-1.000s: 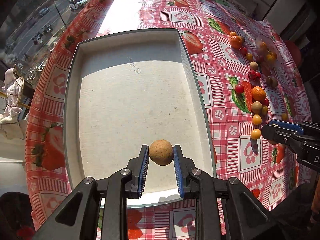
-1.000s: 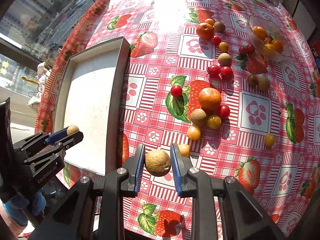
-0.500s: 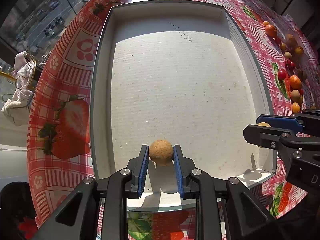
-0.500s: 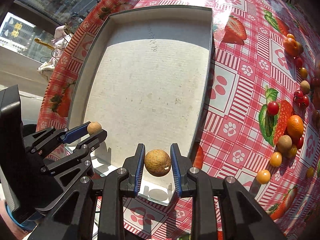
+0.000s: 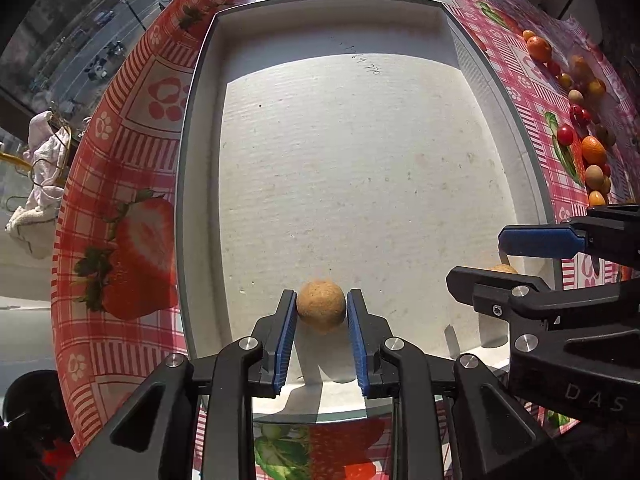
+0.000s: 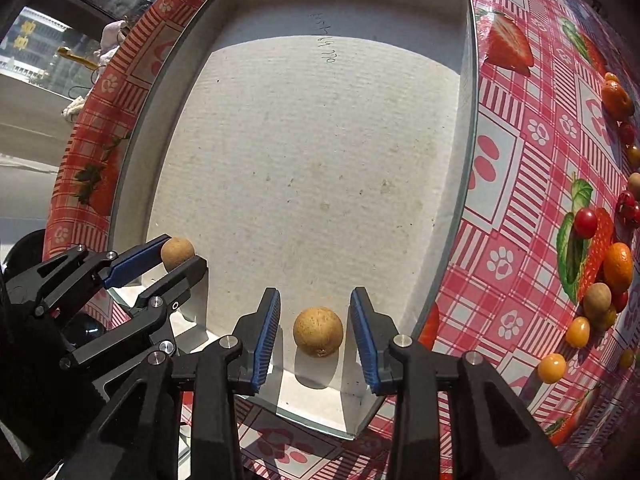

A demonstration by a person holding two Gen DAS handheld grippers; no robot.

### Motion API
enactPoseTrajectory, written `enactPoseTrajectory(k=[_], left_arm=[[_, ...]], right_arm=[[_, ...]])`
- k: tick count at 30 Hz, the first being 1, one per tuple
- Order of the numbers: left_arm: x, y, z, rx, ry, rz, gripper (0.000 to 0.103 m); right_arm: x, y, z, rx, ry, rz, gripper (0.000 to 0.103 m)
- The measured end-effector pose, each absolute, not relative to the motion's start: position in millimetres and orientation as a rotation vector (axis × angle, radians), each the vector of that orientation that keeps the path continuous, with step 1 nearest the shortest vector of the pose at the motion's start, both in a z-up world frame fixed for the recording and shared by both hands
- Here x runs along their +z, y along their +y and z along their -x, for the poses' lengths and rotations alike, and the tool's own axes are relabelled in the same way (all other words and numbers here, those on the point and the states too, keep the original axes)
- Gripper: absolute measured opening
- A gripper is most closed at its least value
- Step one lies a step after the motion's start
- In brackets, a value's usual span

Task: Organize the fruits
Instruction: 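Carry both held fruits over the white tray, then open both grippers to drop the fruits into the tray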

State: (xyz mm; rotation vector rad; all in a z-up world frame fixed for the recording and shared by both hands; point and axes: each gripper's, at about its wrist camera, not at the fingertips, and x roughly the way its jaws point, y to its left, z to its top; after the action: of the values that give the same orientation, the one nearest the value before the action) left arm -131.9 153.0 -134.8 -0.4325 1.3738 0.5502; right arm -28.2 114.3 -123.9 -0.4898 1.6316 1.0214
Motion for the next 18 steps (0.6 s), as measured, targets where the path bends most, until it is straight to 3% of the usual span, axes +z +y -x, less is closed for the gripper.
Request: enactPoseTrajectory(k=[3, 5, 9, 18], left_arm=[[-125.0, 153.5, 133.4, 0.566, 1.349, 0.410, 0.070], [-119.6, 150.5, 131.8, 0.562, 1.344, 0.394, 0.071], [-109.7, 145.1, 132.7, 0.556, 1.350, 0.379, 0.071], [-80.4, 123.9, 114.0, 0.497, 1.334, 0.324, 0.071]], right_arm=[[-122.6, 114.1, 28.2, 1.033, 1.632, 0.478, 0.055], [-120.6, 114.0, 27.2, 1.043, 1.631, 0.466, 0.059], [-108.6, 115.2, 24.5, 1.072, 1.620, 0.414, 0.081], [-69.9, 101.7, 4.7, 1.055, 1.563, 0.330, 0.085]])
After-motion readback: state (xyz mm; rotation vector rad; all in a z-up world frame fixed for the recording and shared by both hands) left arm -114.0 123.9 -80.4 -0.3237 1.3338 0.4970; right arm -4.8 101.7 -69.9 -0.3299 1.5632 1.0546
